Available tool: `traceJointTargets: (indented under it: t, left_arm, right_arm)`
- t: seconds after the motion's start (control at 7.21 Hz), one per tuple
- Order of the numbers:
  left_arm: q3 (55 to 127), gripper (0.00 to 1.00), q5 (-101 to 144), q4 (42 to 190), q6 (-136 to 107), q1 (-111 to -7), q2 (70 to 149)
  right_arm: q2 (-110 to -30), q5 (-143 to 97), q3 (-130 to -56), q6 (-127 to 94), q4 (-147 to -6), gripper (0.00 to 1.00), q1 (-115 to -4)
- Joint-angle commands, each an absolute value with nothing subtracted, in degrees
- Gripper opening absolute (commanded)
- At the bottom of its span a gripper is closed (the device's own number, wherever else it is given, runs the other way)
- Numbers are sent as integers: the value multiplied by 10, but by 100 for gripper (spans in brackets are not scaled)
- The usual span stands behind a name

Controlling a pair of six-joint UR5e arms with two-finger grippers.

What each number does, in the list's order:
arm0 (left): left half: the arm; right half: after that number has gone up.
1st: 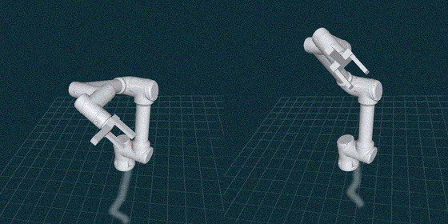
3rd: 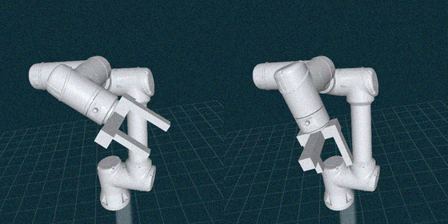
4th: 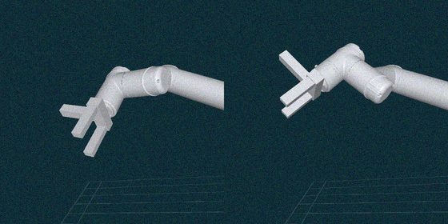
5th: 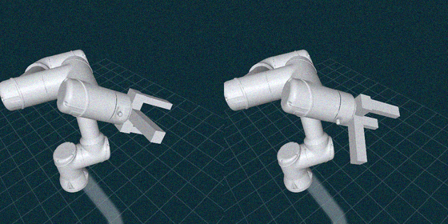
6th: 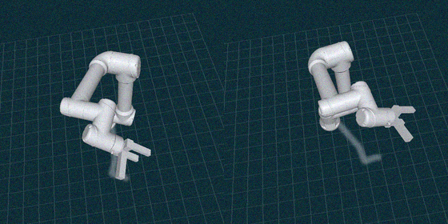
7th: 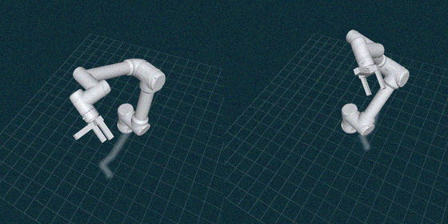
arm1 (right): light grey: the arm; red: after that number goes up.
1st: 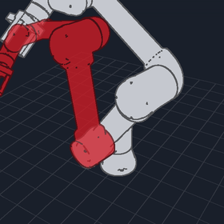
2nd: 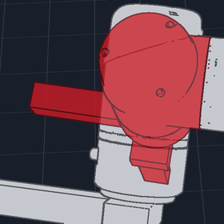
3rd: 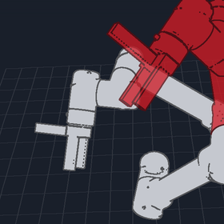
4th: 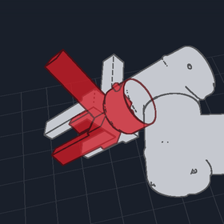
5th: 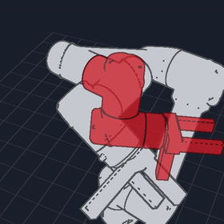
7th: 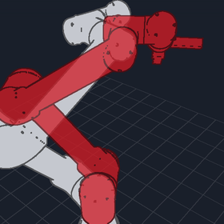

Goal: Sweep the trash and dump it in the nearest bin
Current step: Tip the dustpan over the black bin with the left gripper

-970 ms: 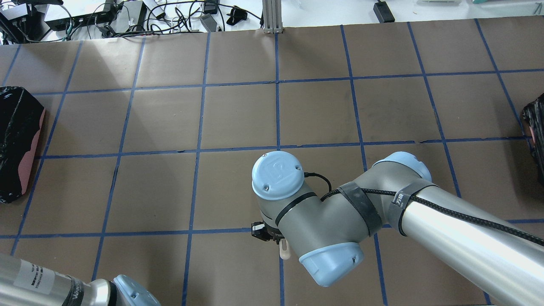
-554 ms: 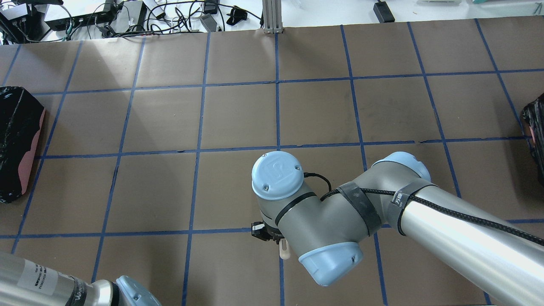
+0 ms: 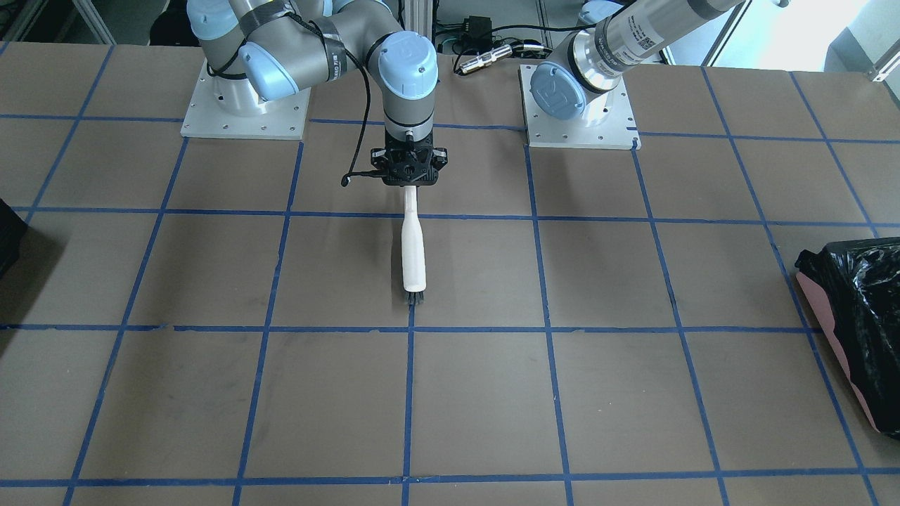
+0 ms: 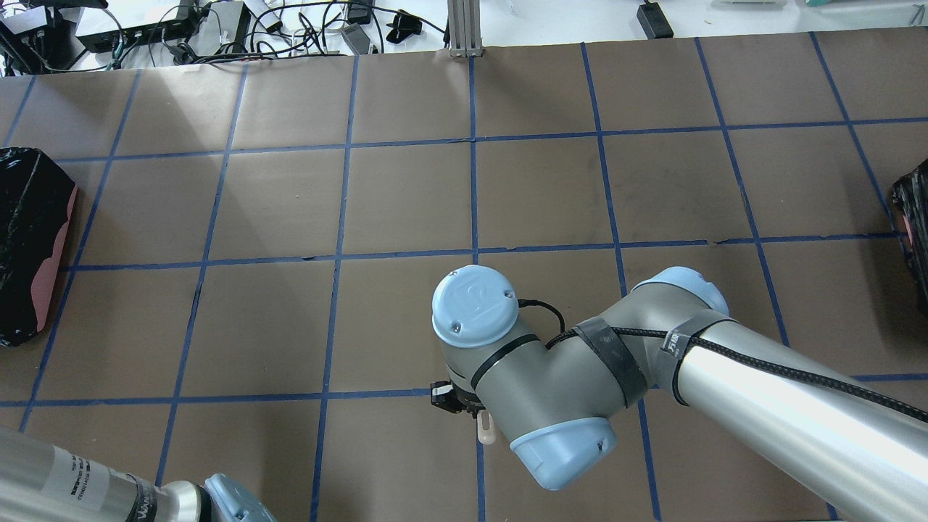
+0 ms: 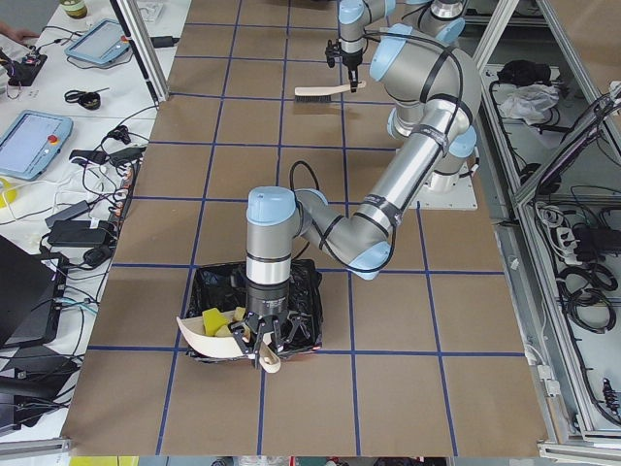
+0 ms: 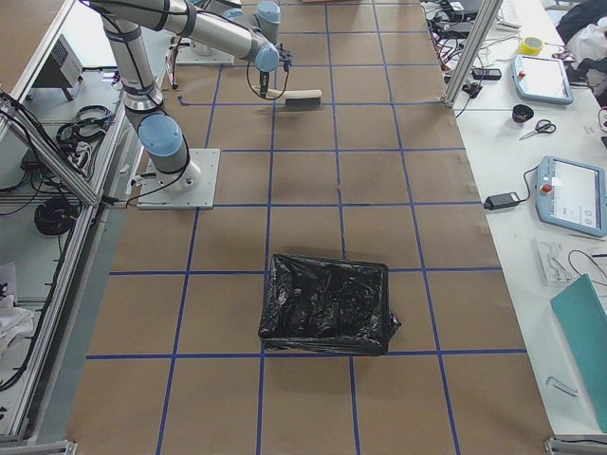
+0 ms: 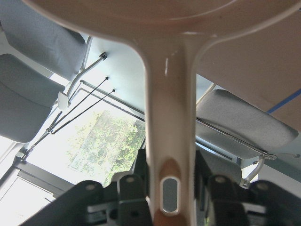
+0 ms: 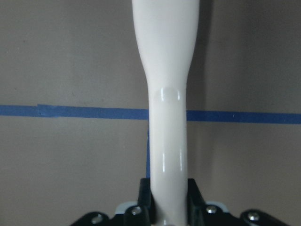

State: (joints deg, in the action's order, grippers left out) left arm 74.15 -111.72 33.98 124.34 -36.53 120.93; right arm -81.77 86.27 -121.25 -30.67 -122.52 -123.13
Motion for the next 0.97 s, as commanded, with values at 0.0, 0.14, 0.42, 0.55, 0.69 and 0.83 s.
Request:
traceJointTargets:
  t: [0.0,0.14,0.42,0.55,0.69,0.83]
  left_arm:
    - [784,0,-1130,269,1262,-370,1192]
    - [791,0,-1130,263,1262,-371,1187]
    - [791,0,-1129,263,1262,-371,1185]
    - [790,0,-1129,263,1264,-371,1182]
    - [787,0,-1129,267,1265,-374,1178]
    - [785,0,-1129,285,1265,-389,1159]
  right_arm:
    - [-816,865,-1214,-302,-1230,46,-1231]
    - [-816,865,-1213,-301,-1230,54,-1231]
    - [-816,866,-1212,-301,-1231,62,-1230]
    - [-816,867,-1211,-301,-1231,63,-1230]
    - [-816,871,-1209,-299,-1231,65,-1230]
    - [-816,873,-1200,-298,-1231,65,-1229]
